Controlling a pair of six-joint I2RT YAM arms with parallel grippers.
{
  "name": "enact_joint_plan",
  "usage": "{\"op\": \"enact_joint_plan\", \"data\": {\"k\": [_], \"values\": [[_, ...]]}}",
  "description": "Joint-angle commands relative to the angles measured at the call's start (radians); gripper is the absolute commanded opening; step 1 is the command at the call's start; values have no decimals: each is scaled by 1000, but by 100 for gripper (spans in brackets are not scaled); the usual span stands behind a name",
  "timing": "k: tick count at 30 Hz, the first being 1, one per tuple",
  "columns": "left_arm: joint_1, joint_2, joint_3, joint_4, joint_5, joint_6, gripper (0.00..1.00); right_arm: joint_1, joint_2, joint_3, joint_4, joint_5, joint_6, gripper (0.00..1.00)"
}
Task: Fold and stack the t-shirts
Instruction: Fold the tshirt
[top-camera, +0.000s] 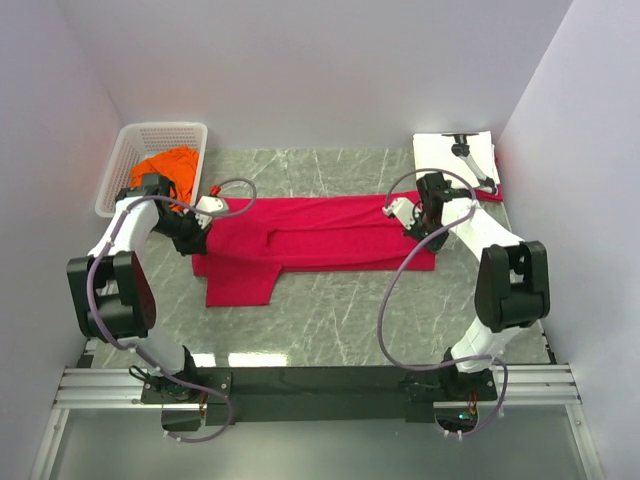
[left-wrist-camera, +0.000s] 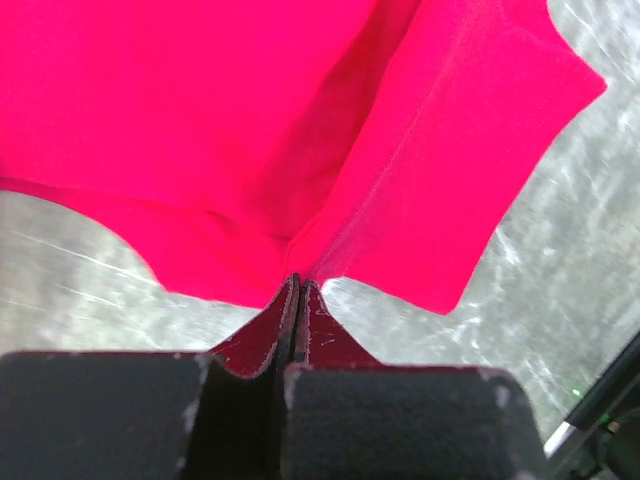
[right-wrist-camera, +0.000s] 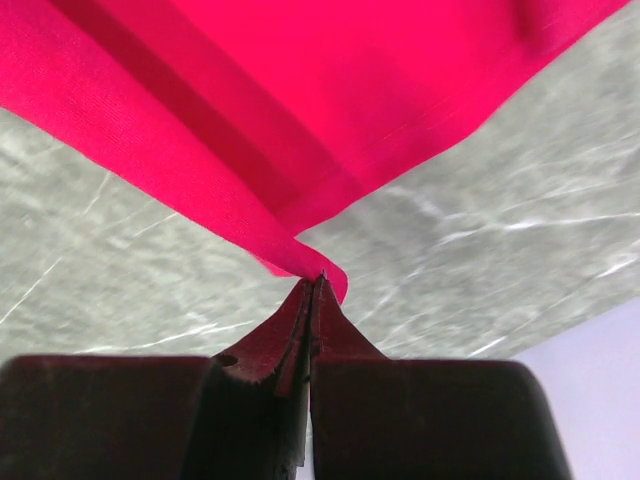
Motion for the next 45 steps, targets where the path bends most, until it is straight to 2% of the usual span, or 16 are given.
{"op": "enact_joint_plan", "data": {"k": [1, 11, 20, 30, 45], "values": [[6, 37, 80, -21, 43, -16, 1, -19, 38, 102, -33, 10, -29, 0], [6, 188, 247, 8, 71, -91, 1, -42, 247, 285, -33, 25, -45, 0], [4, 282, 238, 138, 57, -175, 1, -42, 354, 358, -8, 40, -25, 0], [6, 297, 305, 86, 38, -163, 1, -44, 351, 392, -21, 45, -15, 0], [7, 376, 305, 166, 8, -198, 1, -39, 448, 475, -15, 60, 15, 0]]}}
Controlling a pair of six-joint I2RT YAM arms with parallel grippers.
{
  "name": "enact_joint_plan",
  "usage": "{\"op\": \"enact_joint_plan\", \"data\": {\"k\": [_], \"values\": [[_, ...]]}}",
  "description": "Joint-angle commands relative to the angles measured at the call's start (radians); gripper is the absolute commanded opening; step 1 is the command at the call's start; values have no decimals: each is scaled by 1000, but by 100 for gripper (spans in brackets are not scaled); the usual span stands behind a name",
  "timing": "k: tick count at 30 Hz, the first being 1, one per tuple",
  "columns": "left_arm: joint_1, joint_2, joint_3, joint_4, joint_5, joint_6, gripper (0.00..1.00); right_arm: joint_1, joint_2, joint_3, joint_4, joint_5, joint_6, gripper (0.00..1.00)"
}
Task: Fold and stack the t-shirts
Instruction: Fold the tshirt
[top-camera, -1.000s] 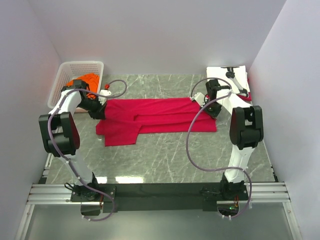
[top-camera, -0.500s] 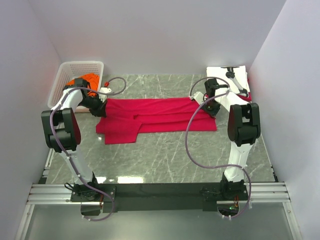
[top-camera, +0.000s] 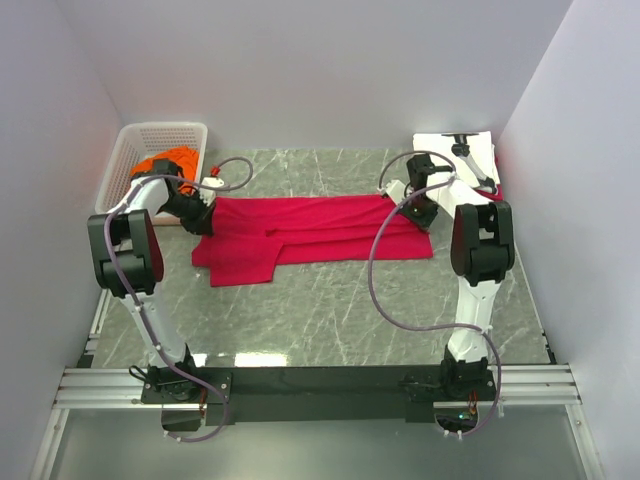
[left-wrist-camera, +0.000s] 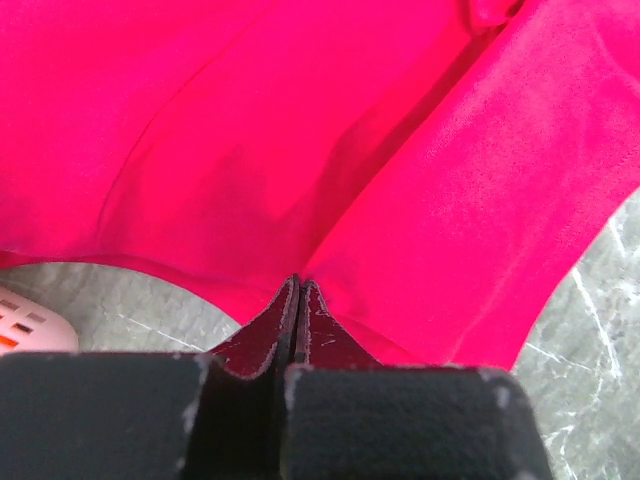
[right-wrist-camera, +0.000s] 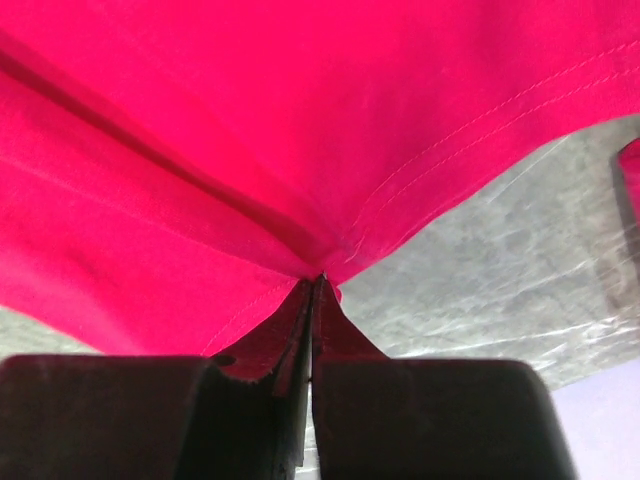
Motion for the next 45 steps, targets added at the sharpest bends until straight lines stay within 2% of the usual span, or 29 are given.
{"op": "enact_joint_plan", "data": {"k": [1, 2, 3, 4, 5, 8, 12, 14, 18, 20, 27, 32, 37, 39, 40, 41, 43, 44, 45], "values": [[7, 3, 24, 44, -17, -25, 5, -8, 24, 65, 6, 48, 28, 5], [7, -8, 22, 65, -20, -45, 10, -8, 27, 71, 8, 65, 32, 14], [7, -18, 19, 71, -19, -52, 23, -8, 26, 74, 9, 66, 45, 22], [10, -32, 10, 71, -5, -57, 29, -10, 12, 77, 6, 65, 51, 33], [12, -67, 2, 70, 1, -57, 38, -8, 0, 82, 3, 57, 57, 35], [18, -165, -36, 45, 35, -39, 49, -8, -68, 99, -32, 34, 84, 39], [12, -313, -135, 1, 45, -25, 52, -7, -146, 97, -116, -21, 149, 41], [-2, -395, -237, 19, 12, -37, 53, -8, -166, 80, -140, -66, 175, 40], [-74, -497, -448, 119, -66, -95, 53, -5, -170, 42, -182, -151, 255, 40], [-112, -535, -501, 188, -103, -155, 52, -4, -169, 25, -192, -202, 281, 39], [-304, -535, -652, 356, -220, -272, 52, 8, -125, -10, -179, -253, 371, 34], [-367, -479, -686, 449, -339, -301, 52, 15, -98, -21, -167, -273, 390, 34], [-409, -413, -691, 466, -389, -283, 49, 12, -94, -22, -164, -259, 387, 34], [-422, -397, -694, 461, -401, -276, 43, 12, -91, -24, -160, -251, 382, 34], [-425, -385, -693, 441, -401, -270, 38, 11, -91, -24, -160, -242, 382, 34], [-427, -382, -679, 406, -393, -270, 25, 13, -91, -24, -157, -236, 378, 34], [-427, -388, -651, 353, -373, -272, 5, 10, -92, -26, -156, -233, 373, 34], [-424, -396, -607, 325, -366, -272, 1, 11, -92, -24, -158, -230, 371, 34], [-424, -402, -579, 302, -354, -275, 1, 10, -95, -19, -158, -228, 368, 34]]}}
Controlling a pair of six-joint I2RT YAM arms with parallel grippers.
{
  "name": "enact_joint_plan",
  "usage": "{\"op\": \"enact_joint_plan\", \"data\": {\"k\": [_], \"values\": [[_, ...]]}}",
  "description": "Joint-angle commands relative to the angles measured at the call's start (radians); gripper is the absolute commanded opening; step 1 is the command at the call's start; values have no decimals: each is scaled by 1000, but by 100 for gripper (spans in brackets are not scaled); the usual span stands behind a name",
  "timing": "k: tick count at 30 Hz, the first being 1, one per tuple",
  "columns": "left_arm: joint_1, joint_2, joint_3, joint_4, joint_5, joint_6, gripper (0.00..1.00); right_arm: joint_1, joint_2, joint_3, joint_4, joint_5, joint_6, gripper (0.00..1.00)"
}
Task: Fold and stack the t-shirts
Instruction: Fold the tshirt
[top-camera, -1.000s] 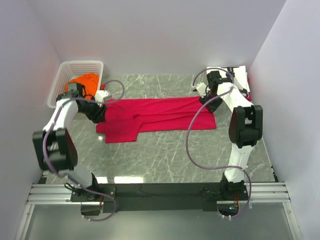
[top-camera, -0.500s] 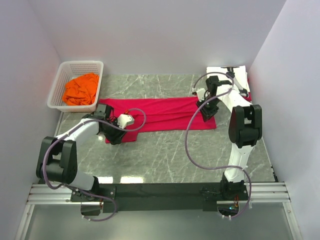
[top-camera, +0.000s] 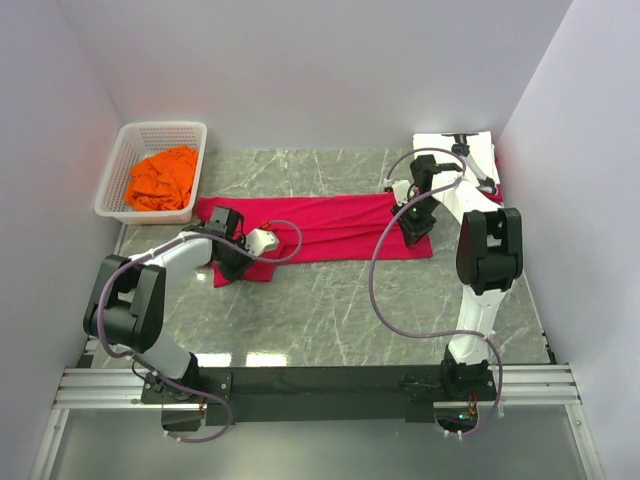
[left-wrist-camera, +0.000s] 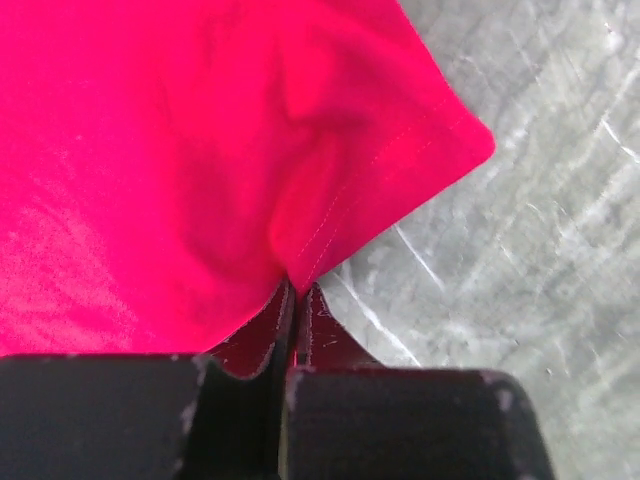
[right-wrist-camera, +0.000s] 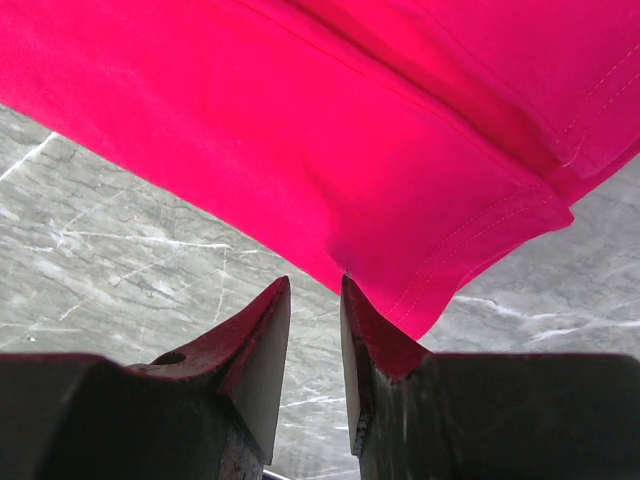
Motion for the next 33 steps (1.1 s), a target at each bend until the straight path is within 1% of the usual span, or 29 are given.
{"op": "enact_joint_plan", "data": {"k": [1, 2, 3, 4, 5, 7, 8, 9, 10, 11, 12, 13, 14, 15, 17, 18, 19, 20, 21, 22, 23, 25, 27, 28, 30, 31, 32, 33], "values": [[2, 1, 95, -127, 14, -3, 1, 1, -8, 9, 5, 17, -8, 34], [14, 2, 167, -167, 20, -1, 1, 1, -10, 10, 3, 17, -12, 34], [22, 23, 205, -202, 27, 7, 1, -1, -11, 16, 2, 18, -14, 34], [31, 43, 245, -203, 28, 13, 1, -1, -14, 18, 0, 17, -15, 34], [40, 66, 328, -234, 31, 20, 1, -1, -16, 21, -1, 17, -18, 34], [76, 149, 415, -259, 50, 34, 1, -1, -17, 26, -4, 14, -20, 35], [102, 178, 504, -276, 56, 37, 1, -2, -19, 27, -6, 12, -23, 35], [111, 241, 547, -282, 63, 43, 1, -1, -17, 27, -7, 11, -22, 36], [117, 270, 589, -285, 70, 47, 1, -1, -19, 24, -7, 9, -22, 36], [126, 298, 664, -281, 73, 50, 1, -1, -20, 23, -4, 9, -22, 37], [129, 357, 698, -276, 73, 53, 1, -2, -20, 20, -7, 4, -22, 37], [133, 385, 735, -272, 76, 51, 1, -1, -20, 17, -7, 4, -23, 38], [137, 416, 805, -264, 82, 48, 1, -2, -20, 13, -9, 1, -25, 39], [140, 474, 839, -247, 86, 36, 1, -1, -23, 13, -9, -3, -25, 39], [152, 525, 932, -226, 88, 19, 7, -1, -25, 7, -7, 0, -26, 39], [159, 546, 959, -206, 90, 1, 12, -2, -25, 7, -6, 1, -26, 39], [165, 583, 983, -200, 91, -4, 22, -1, -26, 0, -6, 4, -28, 39], [174, 595, 1015, -192, 91, -10, 28, -2, -31, -5, 0, 6, -29, 39], [180, 606, 1025, -186, 100, -24, 34, -1, -31, -13, -1, 6, -32, 39], [185, 605, 1032, -192, 108, -29, 52, -1, -29, -13, -1, 3, -34, 39], [192, 600, 1028, -192, 114, -30, 64, -1, -28, -17, -1, 1, -34, 39], [202, 548, 993, -157, 109, -44, 67, 2, -22, -19, 0, 0, -32, 38], [226, 493, 902, -117, 109, -74, 68, 8, -10, -20, 8, 1, -29, 37], [235, 435, 872, -100, 114, -88, 68, 12, -5, -22, 11, 3, -26, 37], [261, 351, 780, -80, 142, -119, 66, 16, 18, -19, 23, 15, -22, 35], [266, 324, 744, -75, 145, -118, 64, 18, 30, -17, 28, 21, -12, 35], [266, 298, 668, -68, 145, -115, 63, 18, 52, -14, 31, 26, -9, 33], [266, 252, 628, -68, 151, -105, 62, 16, 65, -10, 29, 29, -9, 33]]}}
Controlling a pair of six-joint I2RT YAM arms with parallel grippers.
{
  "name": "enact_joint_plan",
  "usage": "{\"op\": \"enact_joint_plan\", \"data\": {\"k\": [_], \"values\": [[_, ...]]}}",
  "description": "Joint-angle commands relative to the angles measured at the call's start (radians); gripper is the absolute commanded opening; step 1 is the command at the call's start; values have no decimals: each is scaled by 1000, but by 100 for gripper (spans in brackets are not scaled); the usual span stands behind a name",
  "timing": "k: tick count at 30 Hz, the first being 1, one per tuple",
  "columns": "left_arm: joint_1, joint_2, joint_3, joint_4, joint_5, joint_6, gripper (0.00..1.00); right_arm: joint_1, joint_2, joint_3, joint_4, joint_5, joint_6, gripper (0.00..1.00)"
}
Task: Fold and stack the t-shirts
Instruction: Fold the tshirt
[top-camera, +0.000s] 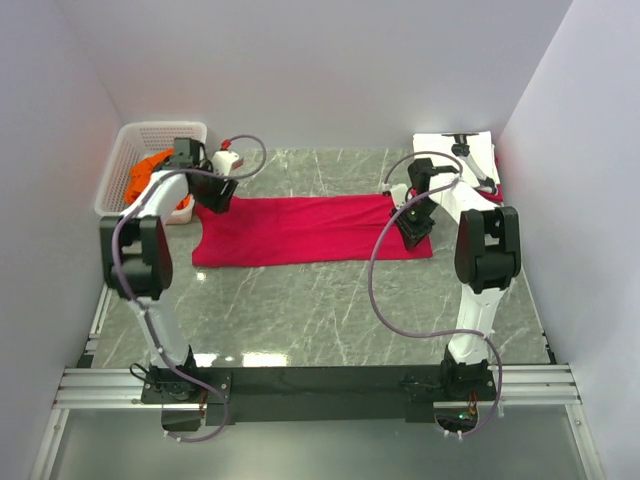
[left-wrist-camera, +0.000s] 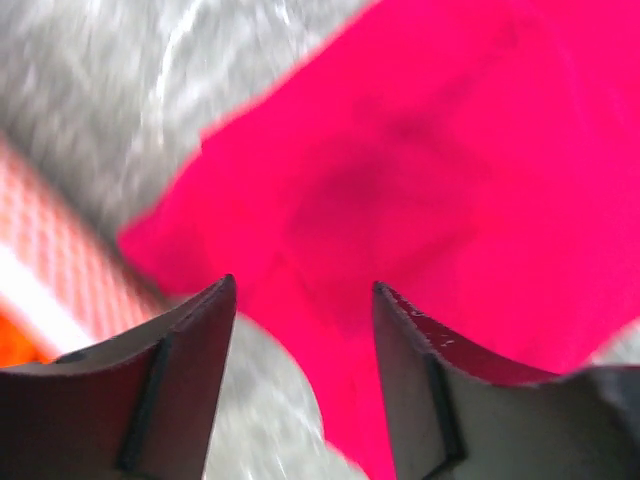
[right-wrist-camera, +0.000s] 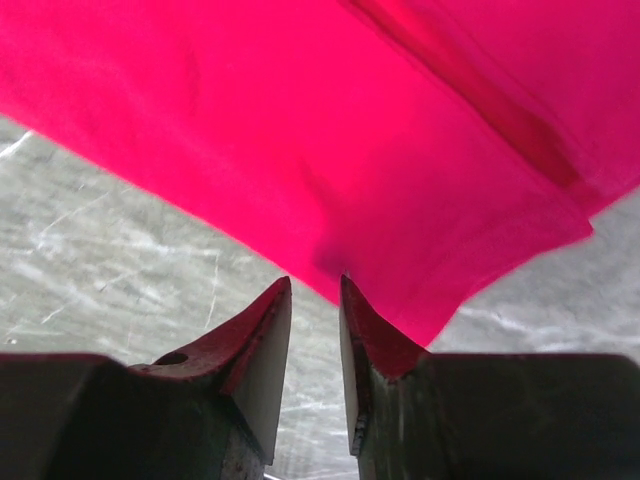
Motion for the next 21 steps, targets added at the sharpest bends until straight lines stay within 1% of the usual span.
{"op": "enact_joint_plan", "data": {"k": [1, 2, 4, 7, 11, 13, 16, 21], "values": [[4, -159, -123, 40, 63, -26, 61, 13, 61, 16, 18, 20, 18, 33], [4, -170, -184, 37, 69, -24, 59, 13, 77, 18, 19, 23, 22, 32], [4, -178, -237, 27, 77, -28, 53, 14, 89, 22, 13, 26, 27, 31], [2, -192, -367, 68, 71, -35, 52, 13, 101, 5, 9, 37, 30, 29], [-1, -182, -447, 86, 45, -17, 51, 13, 103, -30, 7, 60, 29, 28], [-1, -185, -478, 76, 35, -3, 49, 13, 95, -59, 6, 63, 27, 28], [-1, -225, -557, 39, 40, 28, 46, 11, 40, -129, 6, 60, 18, 27], [-3, -343, -623, -58, 84, 78, 44, 11, -58, -261, 0, 55, -5, 26]]}}
